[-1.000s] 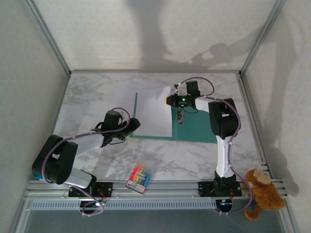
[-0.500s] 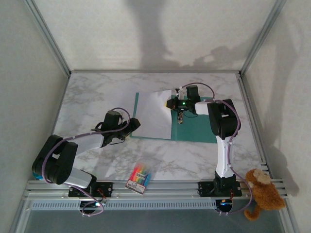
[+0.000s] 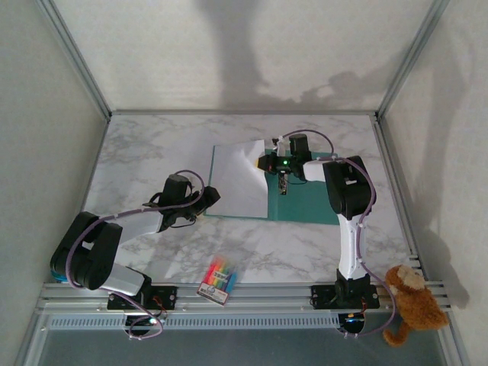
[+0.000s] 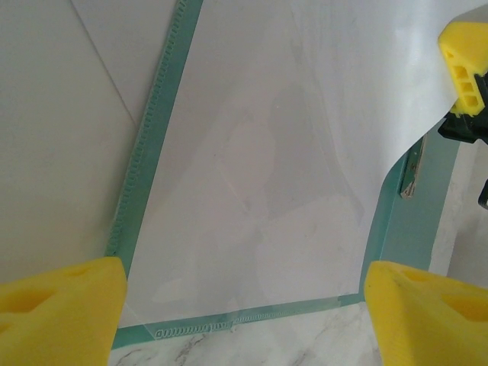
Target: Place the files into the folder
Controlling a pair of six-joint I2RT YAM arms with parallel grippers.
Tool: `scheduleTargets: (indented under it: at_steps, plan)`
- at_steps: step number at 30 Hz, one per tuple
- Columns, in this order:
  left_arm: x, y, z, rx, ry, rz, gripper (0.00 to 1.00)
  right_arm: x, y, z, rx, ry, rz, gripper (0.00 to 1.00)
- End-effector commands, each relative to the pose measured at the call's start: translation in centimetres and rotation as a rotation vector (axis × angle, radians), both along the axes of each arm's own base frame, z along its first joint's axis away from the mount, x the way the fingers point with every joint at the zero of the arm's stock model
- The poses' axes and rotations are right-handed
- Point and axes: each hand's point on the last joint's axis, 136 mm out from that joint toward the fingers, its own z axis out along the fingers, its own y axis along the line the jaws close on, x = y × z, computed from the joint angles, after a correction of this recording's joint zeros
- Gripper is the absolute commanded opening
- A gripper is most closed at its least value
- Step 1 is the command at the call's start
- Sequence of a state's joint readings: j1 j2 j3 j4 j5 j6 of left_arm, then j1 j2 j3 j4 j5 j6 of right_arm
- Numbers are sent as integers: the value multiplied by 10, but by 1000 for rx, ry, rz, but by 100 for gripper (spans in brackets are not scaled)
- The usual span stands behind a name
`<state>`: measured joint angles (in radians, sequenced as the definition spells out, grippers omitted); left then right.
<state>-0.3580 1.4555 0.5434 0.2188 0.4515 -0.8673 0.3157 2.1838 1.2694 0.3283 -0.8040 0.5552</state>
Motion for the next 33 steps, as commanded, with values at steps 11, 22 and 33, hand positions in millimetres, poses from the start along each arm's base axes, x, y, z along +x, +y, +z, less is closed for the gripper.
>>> scheduleTargets:
  at_steps: [11, 22, 33]
  plan:
    - [2, 5, 5, 9, -19, 13, 82, -7, 6, 11, 6, -24, 8, 4]
    - [29, 19, 48, 203, -126, 17, 83, 4, -27, 52, -148, -100, 6, 47]
    - [85, -4, 122, 391, -416, 1, 92, -11, -88, 81, -248, -57, -180, 53]
